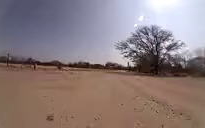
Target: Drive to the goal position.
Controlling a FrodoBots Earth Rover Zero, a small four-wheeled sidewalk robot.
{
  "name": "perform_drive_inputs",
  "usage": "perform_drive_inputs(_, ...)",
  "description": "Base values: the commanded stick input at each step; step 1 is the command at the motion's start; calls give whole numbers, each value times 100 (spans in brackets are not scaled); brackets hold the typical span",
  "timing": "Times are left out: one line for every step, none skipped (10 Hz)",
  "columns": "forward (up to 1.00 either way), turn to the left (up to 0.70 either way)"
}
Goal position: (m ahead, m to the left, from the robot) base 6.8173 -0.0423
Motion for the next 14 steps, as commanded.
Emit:
perform_drive_inputs(100,0)
perform_drive_inputs(100,0)
perform_drive_inputs(100,0)
perform_drive_inputs(100,0)
perform_drive_inputs(100,0)
perform_drive_inputs(100,0)
perform_drive_inputs(100,0)
perform_drive_inputs(100,0)
perform_drive_inputs(100,0)
perform_drive_inputs(100,0)
perform_drive_inputs(100,0)
perform_drive_inputs(100,0)
perform_drive_inputs(100,-2)
perform_drive_inputs(100,-2)
